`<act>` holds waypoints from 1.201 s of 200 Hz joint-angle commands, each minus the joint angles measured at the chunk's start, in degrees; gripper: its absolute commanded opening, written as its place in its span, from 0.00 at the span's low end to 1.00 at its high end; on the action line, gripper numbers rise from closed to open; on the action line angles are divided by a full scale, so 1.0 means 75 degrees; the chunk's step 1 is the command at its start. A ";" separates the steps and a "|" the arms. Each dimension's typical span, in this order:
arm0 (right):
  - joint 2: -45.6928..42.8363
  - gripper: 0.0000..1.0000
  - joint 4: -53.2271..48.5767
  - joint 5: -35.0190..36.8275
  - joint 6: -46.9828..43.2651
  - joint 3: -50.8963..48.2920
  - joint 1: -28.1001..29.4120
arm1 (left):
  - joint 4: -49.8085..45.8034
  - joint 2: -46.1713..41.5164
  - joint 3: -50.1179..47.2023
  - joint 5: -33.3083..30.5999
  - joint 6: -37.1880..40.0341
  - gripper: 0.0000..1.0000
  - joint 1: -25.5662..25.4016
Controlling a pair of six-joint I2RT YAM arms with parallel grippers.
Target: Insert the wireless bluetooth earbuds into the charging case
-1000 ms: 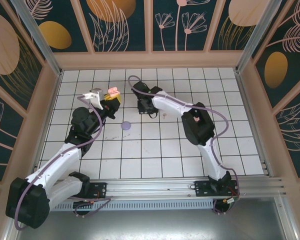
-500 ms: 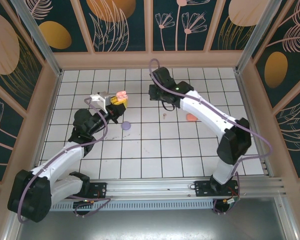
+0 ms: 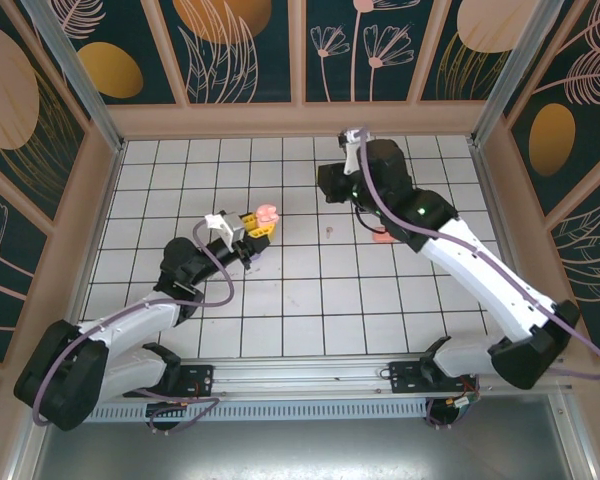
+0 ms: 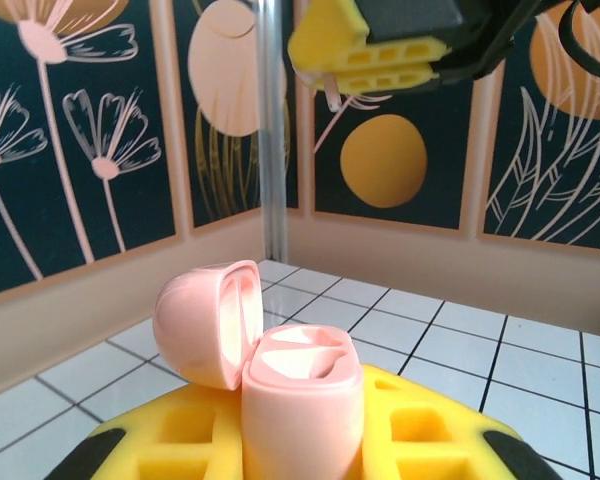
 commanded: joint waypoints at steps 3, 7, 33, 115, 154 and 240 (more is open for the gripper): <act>-0.0569 0.17 0.1078 -0.0891 -0.0625 -0.0611 0.0132 | 0.1099 0.0363 0.0231 -0.0037 0.0251 0.00 -0.0210; -0.0678 0.17 0.1159 -0.0970 -0.0679 -0.0670 0.0142 | 0.1182 0.0444 0.0283 -0.0034 0.0239 0.00 -0.0254; -0.1095 0.18 0.1550 -0.1389 -0.0956 -0.1073 0.0168 | 0.1497 0.0890 0.0737 0.0015 0.0350 0.00 -0.0484; -0.1539 0.18 0.1889 -0.1602 -0.1189 -0.1425 0.0415 | 0.1872 0.1874 0.2065 0.0648 0.0584 0.00 -0.0633; -0.1494 0.18 0.2086 -0.1679 -0.1169 -0.1529 0.0517 | 0.1931 0.2125 0.2294 0.0811 0.0586 0.00 -0.0641; -0.1138 0.18 0.2109 -0.1532 -0.1329 -0.1439 0.0835 | 0.2001 0.2354 0.2543 0.0923 0.0388 0.00 -0.0652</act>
